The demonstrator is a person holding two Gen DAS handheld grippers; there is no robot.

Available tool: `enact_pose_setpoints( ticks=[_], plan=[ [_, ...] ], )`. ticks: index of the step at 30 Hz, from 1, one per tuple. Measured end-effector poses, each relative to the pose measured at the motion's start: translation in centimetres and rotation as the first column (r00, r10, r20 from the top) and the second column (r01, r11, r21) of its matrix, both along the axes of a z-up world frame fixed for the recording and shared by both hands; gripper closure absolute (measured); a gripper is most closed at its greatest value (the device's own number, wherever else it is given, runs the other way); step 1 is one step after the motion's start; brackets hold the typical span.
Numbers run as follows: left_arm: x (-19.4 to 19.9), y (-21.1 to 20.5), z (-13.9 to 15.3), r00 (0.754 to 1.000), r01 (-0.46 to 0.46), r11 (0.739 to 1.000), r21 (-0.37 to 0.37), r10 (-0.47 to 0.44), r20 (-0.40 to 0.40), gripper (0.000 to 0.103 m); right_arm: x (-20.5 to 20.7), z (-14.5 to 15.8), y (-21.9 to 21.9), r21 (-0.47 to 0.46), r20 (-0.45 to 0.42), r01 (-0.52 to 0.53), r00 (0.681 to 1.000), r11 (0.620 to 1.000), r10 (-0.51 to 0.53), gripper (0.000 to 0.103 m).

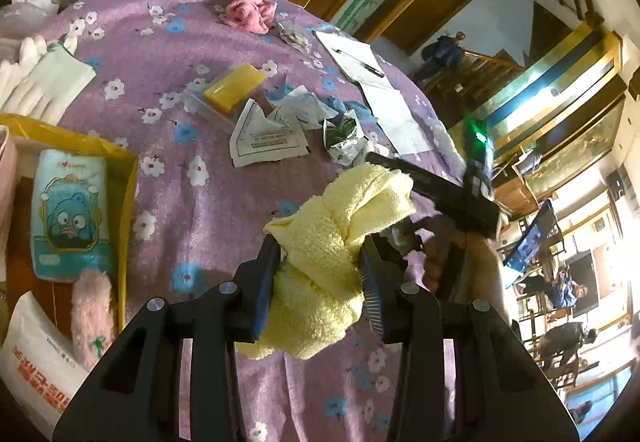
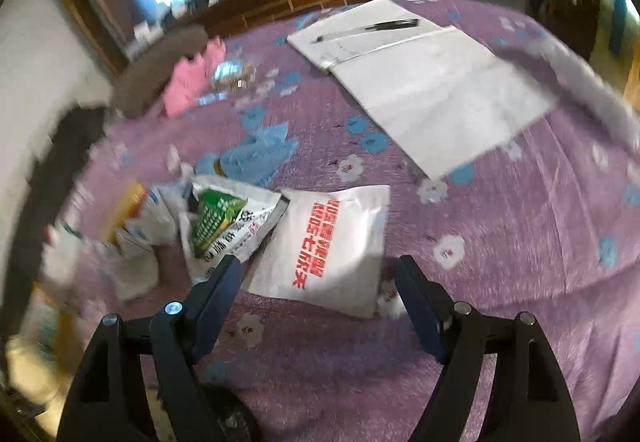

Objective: Organize soft objects
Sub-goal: 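Grasp the yellow towel with the left tool and lift it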

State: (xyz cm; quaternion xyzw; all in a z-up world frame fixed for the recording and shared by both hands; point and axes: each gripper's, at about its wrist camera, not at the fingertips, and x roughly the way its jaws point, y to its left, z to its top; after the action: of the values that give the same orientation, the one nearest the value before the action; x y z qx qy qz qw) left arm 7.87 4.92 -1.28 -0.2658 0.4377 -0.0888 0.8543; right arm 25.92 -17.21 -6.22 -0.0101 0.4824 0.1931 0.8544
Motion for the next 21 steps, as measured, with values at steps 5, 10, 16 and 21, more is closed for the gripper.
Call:
enact_pose_setpoints(
  ticks=[5, 10, 16, 21],
  plan=[
    [-0.6, 0.7, 0.1, 1.0, 0.003, 1.0, -0.016, -0.003, 0.003, 0.064, 0.5, -0.6, 1.6, -0.146, 0.037, -0.041, 0.998, 0.988, 0.047, 0.025],
    [-0.8, 1.2, -0.1, 1.0, 0.002, 1.0, -0.025, -0.002, 0.001, 0.064, 0.4, -0.5, 1.0, -0.119, 0.04, -0.054, 0.997, 0.991, 0.06, 0.046],
    [-0.9, 0.9, 0.1, 1.0, 0.008, 0.999, -0.032, -0.007, 0.006, 0.064, -1.5, 0.9, 1.2, -0.12, 0.101, -0.084, 0.99, 0.989, 0.096, 0.081],
    [-1.3, 0.4, 0.4, 1.0, 0.012, 0.999, -0.031, -0.011, 0.01, 0.064, -2.2, 2.3, -0.9, -0.052, 0.114, -0.064, 0.991, 0.997, 0.07, 0.09]
  ],
)
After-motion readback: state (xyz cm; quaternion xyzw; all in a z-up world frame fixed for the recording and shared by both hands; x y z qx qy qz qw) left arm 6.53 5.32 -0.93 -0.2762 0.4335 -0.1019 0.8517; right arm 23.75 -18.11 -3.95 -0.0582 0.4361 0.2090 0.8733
